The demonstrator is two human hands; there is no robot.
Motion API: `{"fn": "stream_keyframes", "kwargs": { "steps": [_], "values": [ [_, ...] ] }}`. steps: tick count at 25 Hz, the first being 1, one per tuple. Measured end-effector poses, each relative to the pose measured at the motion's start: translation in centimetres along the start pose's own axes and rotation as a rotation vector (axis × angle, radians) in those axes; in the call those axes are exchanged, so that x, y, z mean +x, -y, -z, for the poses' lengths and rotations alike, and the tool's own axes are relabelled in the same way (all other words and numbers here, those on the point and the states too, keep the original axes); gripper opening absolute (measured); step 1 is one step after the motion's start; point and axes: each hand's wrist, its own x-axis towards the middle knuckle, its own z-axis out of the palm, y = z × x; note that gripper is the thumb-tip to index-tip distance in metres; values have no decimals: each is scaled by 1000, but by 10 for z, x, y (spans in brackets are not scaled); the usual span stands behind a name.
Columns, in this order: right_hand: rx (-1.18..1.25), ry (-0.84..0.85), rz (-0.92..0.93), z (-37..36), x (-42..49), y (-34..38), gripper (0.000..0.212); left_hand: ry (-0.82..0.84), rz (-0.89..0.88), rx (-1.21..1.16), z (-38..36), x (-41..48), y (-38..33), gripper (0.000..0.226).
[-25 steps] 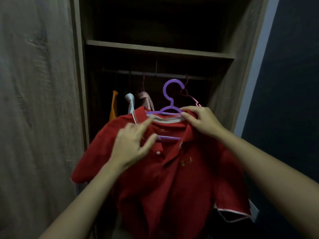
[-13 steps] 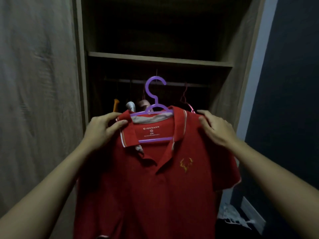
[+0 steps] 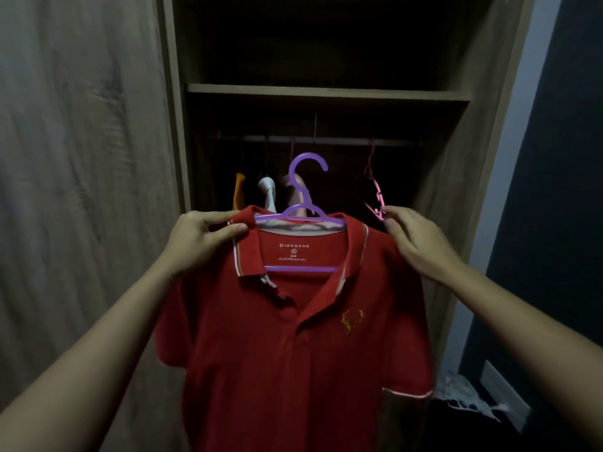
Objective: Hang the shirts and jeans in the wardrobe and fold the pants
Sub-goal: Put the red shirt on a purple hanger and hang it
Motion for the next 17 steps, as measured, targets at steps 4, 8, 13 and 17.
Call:
{"fn": "stream_keyframes", "kwargs": {
  "steps": [4,8,13,17],
  "values": [
    [0,245,-22,-11,15,18,42,62,-23,8,8,7,-8,25],
    [97,71,-142,-26,13,25,27,297,-74,271,14,16,-13,41],
    [311,157,-66,-25,22,18,21,170,-70,69,15,17,-9,42],
    [285,118,-68,-20,31,17,38,107,-77,26,22,20,-6,43]
  ]
}}
